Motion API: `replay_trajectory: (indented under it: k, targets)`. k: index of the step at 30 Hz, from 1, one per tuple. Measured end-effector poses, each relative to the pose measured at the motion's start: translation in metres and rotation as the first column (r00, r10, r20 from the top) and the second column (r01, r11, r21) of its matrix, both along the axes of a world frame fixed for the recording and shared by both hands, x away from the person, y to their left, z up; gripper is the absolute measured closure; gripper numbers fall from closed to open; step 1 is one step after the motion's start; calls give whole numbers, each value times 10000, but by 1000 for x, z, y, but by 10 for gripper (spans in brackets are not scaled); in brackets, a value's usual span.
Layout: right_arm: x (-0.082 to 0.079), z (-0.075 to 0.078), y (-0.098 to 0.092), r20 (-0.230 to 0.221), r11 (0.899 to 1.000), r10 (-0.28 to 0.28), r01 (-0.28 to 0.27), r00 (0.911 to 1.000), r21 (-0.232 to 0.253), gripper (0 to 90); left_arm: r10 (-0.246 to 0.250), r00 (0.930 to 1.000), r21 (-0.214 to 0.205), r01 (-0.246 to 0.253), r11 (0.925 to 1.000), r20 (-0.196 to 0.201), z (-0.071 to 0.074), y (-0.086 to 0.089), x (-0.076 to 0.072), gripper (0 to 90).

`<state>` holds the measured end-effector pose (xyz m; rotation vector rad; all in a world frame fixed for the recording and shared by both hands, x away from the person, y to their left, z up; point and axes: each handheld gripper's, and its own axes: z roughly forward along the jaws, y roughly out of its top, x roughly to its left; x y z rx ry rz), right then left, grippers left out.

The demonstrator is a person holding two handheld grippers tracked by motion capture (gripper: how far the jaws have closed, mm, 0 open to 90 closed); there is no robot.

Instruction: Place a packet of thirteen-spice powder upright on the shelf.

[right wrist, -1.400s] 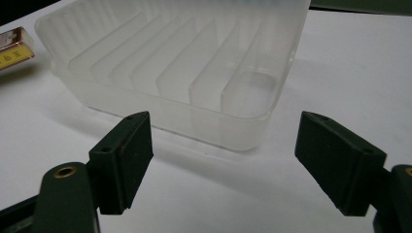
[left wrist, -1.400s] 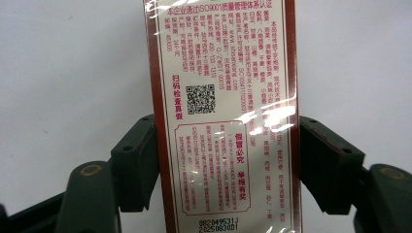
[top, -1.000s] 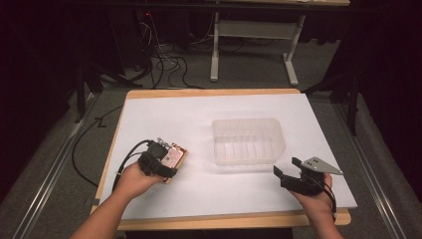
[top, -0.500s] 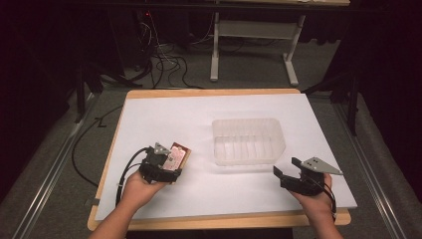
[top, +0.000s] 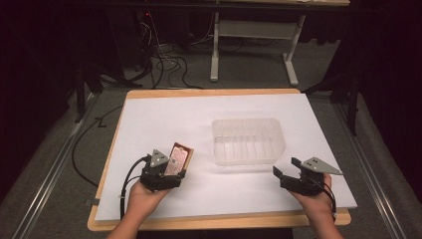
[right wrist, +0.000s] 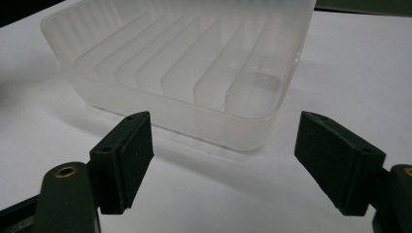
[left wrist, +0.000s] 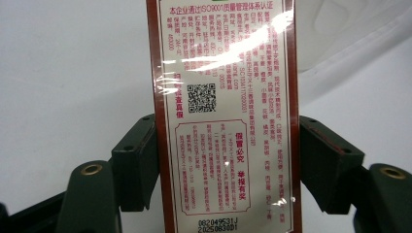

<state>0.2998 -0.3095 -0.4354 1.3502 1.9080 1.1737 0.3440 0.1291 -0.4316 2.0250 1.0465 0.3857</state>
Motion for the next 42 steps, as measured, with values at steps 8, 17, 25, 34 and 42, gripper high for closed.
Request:
replay_trajectory:
  k: [8, 17, 25, 34, 42]
  targets:
    - [0, 0, -1, 34, 10000, -51, 51, 10000, 7, 224, 108, 9976, -786, -54, 9969, 679, 7, 7, -12, 317]
    - [-2, 2, 1, 185, 9999, -34, 31, 9998, 161, 226, -29, 9918, -957, 153, 9953, 1279, 11, 2, -20, 318]
    - [-7, 11, 13, 420, 9989, 254, -271, 9988, 394, 223, -335, 9853, -1135, 530, 9921, 1673, 14, -10, -29, 318]
    - [-4, 24, 44, 670, 9958, 823, -847, 9943, 337, 214, -478, 9805, -1168, 710, 9906, 1909, 13, -19, -33, 318]
    - [12, 41, 71, 821, 9915, 1252, -1278, 9887, 260, 213, -493, 9792, -1280, 755, 9889, 1966, 15, -23, -35, 319]
